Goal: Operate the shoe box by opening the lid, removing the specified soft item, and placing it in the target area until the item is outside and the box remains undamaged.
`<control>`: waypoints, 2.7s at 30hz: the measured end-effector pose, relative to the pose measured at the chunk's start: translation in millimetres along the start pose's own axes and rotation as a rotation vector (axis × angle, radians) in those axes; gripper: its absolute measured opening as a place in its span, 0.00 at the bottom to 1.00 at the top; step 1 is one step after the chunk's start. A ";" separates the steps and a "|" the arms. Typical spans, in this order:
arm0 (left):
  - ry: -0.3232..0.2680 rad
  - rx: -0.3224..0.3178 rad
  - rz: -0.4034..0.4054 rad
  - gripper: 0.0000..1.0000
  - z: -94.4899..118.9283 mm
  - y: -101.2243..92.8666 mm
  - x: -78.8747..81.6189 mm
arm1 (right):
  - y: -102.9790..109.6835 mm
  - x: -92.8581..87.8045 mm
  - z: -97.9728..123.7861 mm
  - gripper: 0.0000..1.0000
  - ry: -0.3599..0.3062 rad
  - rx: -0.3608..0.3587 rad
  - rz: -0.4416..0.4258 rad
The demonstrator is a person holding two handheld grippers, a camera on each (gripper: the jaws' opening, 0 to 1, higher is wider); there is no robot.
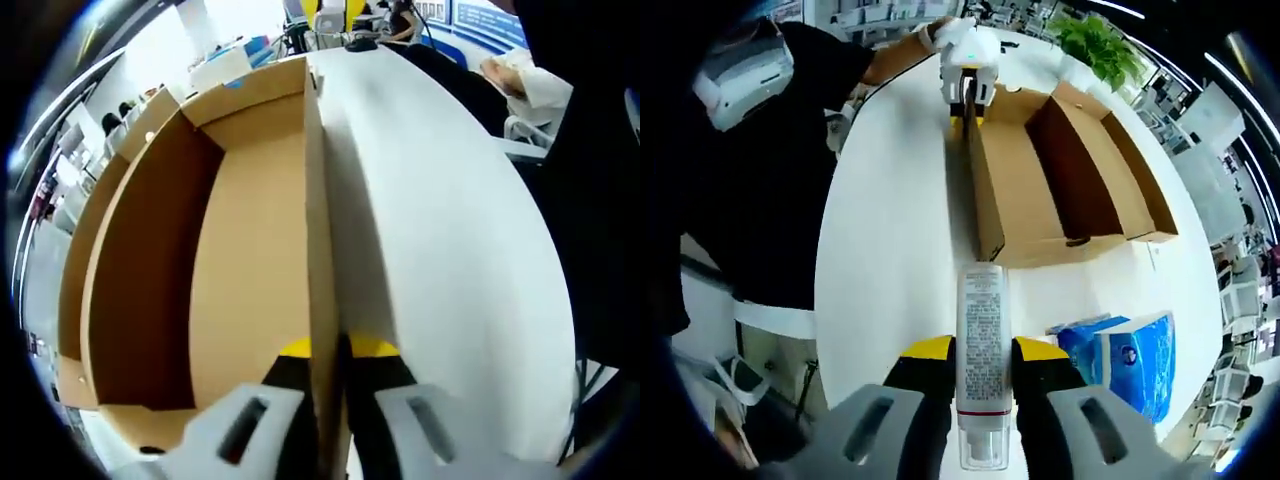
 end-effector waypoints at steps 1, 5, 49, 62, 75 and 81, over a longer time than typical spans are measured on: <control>0.000 0.000 0.000 0.03 0.0 0.4 0.0 | -0.2 -3.5 -3.2 0.21 0.007 0.004 0.004; -0.001 -0.001 0.001 0.03 0.0 1.3 0.2 | -1.5 -17.8 -15.2 0.21 0.044 0.023 0.002; 0.000 0.008 -0.001 0.03 0.7 -0.3 -0.1 | -2.9 -64.9 -71.9 0.21 0.372 0.078 -0.011; -0.001 0.007 -0.001 0.03 0.6 -0.1 -0.5 | -3.1 -57.7 -66.8 0.24 0.356 0.077 -0.017; 0.000 0.008 -0.001 0.03 0.7 -0.2 -0.6 | -3.3 -59.1 -63.0 0.21 0.375 0.091 -0.012; 0.000 0.008 -0.001 0.03 0.6 0.2 -0.4 | -5.7 -60.3 -62.2 0.21 0.377 0.085 -0.006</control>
Point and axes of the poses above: the point that each gripper's makers call its tool centre point, and the gripper's own axes: z roughly backward along the fingers, y roughly to its left, x roughly out of its top, the point moved 5 cm from there along z, roughly backward along the fingers, and after that the axes turned 9 degrees about x, right-handed, at the moved point
